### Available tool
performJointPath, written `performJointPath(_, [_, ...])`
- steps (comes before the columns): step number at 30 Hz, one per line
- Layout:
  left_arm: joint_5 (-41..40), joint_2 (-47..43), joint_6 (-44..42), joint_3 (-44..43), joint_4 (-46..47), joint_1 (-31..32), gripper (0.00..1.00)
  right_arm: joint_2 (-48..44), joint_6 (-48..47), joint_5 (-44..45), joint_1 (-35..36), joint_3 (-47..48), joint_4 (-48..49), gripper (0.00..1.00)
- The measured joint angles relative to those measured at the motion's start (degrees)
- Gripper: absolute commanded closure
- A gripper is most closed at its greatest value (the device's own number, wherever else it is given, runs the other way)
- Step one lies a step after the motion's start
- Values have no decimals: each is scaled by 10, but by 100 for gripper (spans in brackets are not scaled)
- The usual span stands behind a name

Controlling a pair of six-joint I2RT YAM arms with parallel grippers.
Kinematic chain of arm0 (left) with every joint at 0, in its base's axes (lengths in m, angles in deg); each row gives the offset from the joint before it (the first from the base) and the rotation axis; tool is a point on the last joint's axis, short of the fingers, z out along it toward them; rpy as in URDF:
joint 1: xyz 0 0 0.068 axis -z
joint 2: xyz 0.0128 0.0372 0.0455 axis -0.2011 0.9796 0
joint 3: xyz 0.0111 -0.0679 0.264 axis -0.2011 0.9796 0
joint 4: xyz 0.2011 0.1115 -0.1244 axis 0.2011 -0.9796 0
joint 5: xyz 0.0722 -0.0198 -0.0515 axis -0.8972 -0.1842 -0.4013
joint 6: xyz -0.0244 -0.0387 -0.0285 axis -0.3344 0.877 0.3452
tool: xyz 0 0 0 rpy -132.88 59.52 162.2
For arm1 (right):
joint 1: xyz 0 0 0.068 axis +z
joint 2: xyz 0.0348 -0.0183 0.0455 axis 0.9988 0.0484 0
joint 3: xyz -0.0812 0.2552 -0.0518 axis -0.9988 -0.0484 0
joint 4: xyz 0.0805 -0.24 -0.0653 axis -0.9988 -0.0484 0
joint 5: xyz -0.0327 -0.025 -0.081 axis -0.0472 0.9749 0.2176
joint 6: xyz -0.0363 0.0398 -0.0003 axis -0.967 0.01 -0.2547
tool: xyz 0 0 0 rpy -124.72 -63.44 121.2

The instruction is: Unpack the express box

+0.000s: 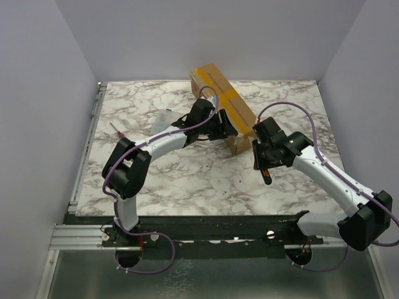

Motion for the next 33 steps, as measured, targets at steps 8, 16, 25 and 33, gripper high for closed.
performJointPath(8, [0, 0, -2, 0, 1, 0, 40, 2, 16, 3, 0, -3, 33, 100])
performJointPath(16, [1, 0, -2, 0, 2, 0, 42, 23, 21, 3, 0, -5, 54, 100])
performJointPath(25, [2, 0, -2, 0, 2, 0, 42, 15, 21, 3, 0, -8, 50, 99])
performJointPath(33, [2, 0, -4, 0, 2, 3, 42, 8, 21, -2, 0, -11, 46, 99])
